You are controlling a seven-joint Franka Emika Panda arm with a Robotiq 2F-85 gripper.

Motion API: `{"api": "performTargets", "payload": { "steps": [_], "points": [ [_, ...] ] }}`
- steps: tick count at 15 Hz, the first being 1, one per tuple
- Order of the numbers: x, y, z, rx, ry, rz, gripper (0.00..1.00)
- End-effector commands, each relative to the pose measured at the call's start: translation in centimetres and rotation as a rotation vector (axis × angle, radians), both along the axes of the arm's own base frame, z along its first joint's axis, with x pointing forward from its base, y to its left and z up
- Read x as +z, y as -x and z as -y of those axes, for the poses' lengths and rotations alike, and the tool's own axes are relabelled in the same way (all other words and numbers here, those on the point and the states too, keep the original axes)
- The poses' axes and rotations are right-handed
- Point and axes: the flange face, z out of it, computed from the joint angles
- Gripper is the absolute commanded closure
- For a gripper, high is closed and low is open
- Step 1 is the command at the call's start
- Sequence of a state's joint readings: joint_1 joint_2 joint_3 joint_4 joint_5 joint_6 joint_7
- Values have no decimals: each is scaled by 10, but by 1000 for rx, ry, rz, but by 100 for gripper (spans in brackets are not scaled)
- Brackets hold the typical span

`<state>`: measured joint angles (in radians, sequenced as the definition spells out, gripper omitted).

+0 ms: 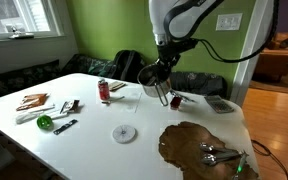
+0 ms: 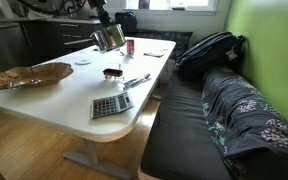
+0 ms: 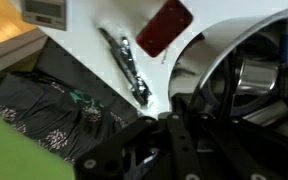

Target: Pour the content in the pot on the table

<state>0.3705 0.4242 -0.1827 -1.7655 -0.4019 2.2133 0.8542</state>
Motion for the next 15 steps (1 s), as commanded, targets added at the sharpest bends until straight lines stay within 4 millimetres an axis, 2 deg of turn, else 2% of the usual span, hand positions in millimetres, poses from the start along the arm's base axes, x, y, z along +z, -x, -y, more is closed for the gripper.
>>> {"api": "performTargets", "payload": {
  "steps": [1, 3, 5, 9, 12, 15],
  "points": [
    [9, 3, 7, 19, 31, -36, 99],
    [14, 5, 10, 19, 30, -47, 95],
    [4, 5, 8, 21, 31, -60, 99],
    [14, -16, 21, 148, 280, -68, 99],
    [34, -33, 17, 247, 413, -74, 99],
    [38, -46, 7, 372, 504, -139, 99]
  ]
}}
